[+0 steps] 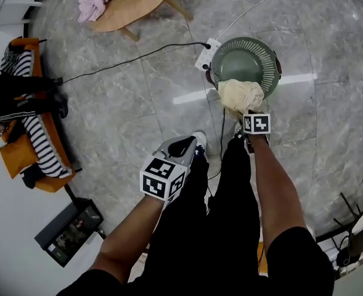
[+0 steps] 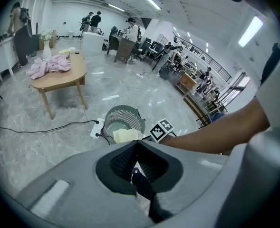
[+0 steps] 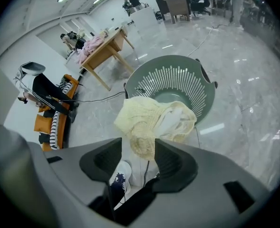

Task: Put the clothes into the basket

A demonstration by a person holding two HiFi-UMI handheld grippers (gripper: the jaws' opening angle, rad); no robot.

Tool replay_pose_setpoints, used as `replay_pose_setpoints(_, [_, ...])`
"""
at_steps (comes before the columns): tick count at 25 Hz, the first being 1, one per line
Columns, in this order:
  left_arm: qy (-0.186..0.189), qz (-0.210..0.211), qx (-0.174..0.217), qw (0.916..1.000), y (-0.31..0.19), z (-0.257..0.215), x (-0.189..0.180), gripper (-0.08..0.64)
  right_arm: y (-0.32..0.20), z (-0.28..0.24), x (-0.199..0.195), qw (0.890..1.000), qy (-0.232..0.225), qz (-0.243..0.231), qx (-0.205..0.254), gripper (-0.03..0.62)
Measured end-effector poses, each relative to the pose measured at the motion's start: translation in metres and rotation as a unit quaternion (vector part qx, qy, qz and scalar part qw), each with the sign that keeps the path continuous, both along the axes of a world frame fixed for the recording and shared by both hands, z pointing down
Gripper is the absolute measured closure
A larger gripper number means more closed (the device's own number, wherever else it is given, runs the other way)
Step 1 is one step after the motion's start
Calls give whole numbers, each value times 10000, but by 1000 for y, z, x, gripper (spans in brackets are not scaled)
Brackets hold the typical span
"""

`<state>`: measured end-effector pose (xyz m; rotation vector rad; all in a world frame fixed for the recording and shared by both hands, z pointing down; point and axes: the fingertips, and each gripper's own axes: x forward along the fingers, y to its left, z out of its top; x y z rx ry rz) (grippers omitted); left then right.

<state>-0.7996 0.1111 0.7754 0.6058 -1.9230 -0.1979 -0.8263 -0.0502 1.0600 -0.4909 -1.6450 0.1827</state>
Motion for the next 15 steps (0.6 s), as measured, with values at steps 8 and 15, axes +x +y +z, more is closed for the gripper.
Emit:
replay_pose_setpoints(8, [-467,288,186,9983,-11,-57,-13,560,-16,-95,-3,9987,-431,267,-75,376])
replay_pose_setpoints(15, [-938,591,360,9932,-7,-129,-15,560,-1,-218,-2,9903,-1176,562,-477,437])
